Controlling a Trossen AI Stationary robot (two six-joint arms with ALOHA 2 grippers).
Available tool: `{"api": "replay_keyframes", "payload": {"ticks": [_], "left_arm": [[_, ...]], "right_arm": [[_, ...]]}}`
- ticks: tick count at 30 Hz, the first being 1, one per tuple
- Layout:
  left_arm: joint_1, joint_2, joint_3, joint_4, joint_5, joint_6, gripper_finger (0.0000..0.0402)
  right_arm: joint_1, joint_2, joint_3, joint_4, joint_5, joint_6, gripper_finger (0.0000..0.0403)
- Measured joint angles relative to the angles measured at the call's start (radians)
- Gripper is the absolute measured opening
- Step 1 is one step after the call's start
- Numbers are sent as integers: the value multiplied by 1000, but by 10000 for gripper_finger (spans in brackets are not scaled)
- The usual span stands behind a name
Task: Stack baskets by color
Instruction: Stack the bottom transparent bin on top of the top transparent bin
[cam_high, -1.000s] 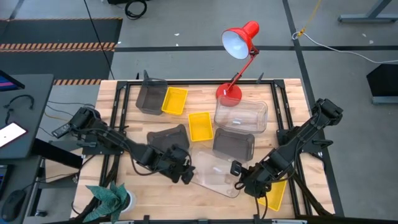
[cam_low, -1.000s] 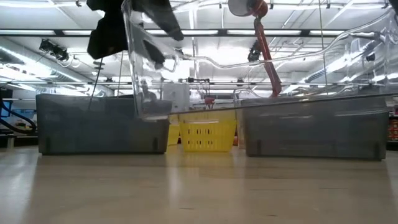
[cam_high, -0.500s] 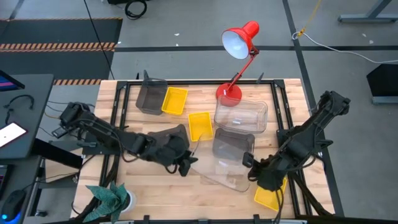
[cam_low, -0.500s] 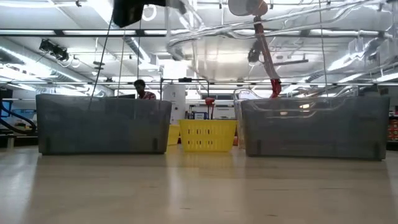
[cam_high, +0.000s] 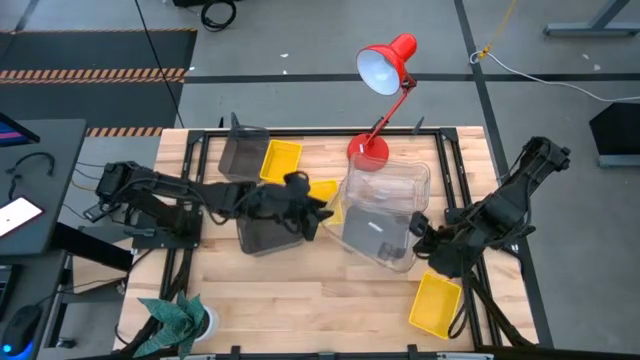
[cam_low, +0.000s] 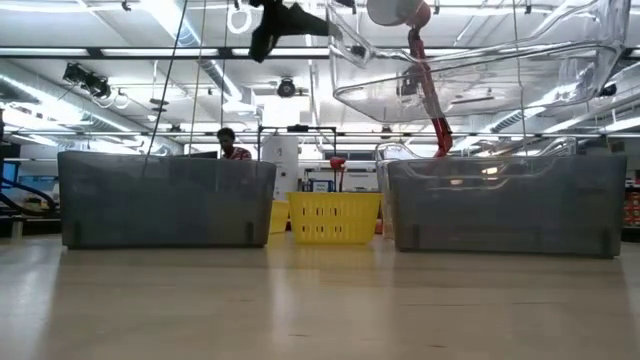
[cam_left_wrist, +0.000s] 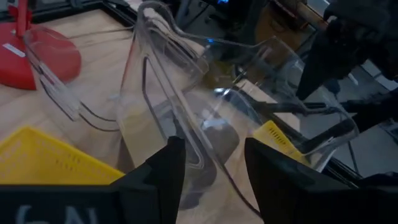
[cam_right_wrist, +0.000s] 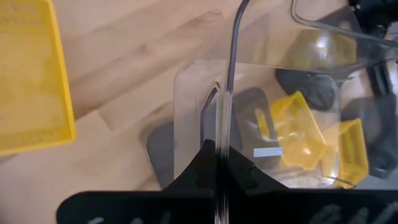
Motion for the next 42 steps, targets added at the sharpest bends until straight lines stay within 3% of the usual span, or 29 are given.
{"api": "replay_keyframes", "payload": {"ticks": [12, 26, 32, 42], "left_arm": [[163, 10, 0, 73, 128, 122, 172], [343, 130, 14, 212, 302, 189, 171], [384, 217, 134, 135, 363, 240, 171], [397, 297, 266, -28, 360, 330, 171]], "right_arm": [[-15, -108, 0, -202, 89, -3, 4], [-268, -125, 0, -269, 16, -107, 3], [-391, -125, 0, -283, -27, -184, 3], [-513, -125, 0, -347, -71, -298, 3]]}}
